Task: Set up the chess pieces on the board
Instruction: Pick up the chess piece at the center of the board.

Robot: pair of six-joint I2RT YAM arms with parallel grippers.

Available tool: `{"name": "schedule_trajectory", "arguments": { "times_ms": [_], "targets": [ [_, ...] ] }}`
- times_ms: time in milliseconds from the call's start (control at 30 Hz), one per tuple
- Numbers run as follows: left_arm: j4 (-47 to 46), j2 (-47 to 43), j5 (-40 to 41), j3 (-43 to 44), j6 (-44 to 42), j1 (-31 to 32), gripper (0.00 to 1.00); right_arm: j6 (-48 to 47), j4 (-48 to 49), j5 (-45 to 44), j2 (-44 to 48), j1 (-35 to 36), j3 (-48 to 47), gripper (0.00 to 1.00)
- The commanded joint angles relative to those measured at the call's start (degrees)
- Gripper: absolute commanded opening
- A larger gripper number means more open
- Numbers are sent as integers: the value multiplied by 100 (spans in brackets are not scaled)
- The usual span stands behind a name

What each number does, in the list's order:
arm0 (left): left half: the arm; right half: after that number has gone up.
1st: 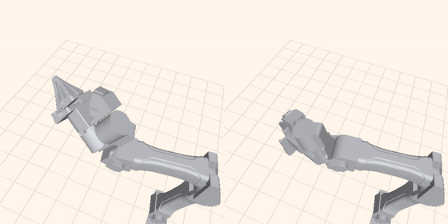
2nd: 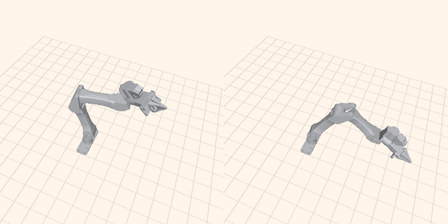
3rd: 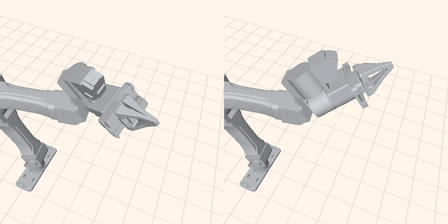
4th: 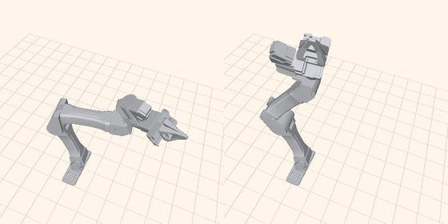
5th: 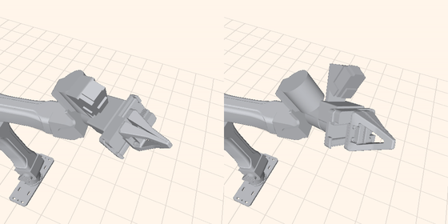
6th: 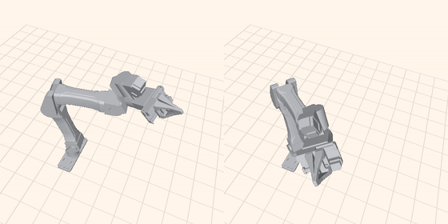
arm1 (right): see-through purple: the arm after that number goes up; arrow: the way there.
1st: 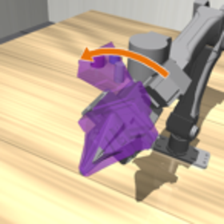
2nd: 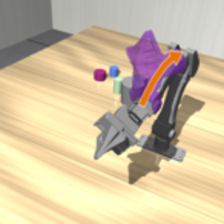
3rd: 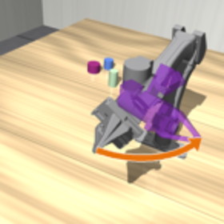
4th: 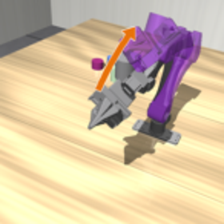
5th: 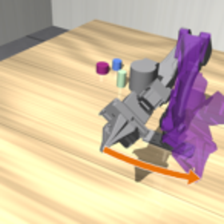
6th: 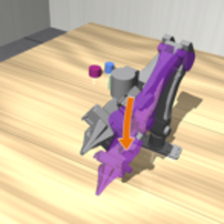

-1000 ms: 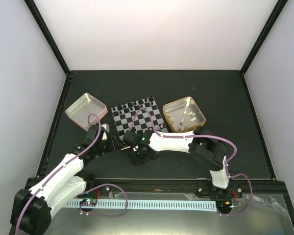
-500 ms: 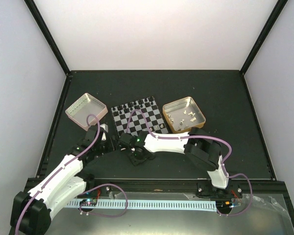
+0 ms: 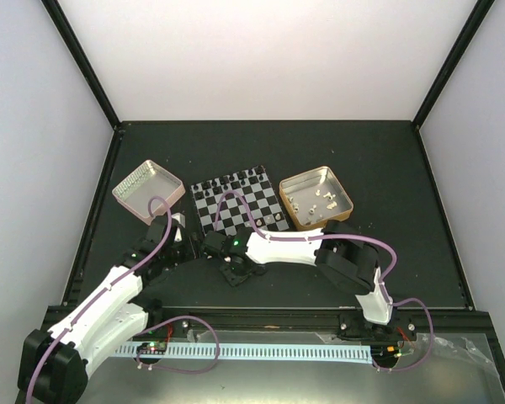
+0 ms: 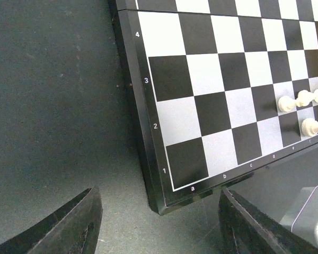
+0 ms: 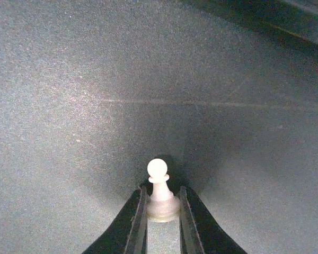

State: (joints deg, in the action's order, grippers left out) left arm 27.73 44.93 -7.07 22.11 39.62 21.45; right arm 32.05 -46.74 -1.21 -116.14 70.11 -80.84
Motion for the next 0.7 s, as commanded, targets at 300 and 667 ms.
{"name": "schedule_trajectory", "arguments": {
  "times_ms": [300,667],
  "targets": [
    [-619,-374,-1981,-18,70,16,73,-430,3212,-1166,1991,-55,2275,11],
    [-1801,-198,-4119,52,295,39,77,-1767,6051,-897,3514,-131,3957,12]
  ]
}}
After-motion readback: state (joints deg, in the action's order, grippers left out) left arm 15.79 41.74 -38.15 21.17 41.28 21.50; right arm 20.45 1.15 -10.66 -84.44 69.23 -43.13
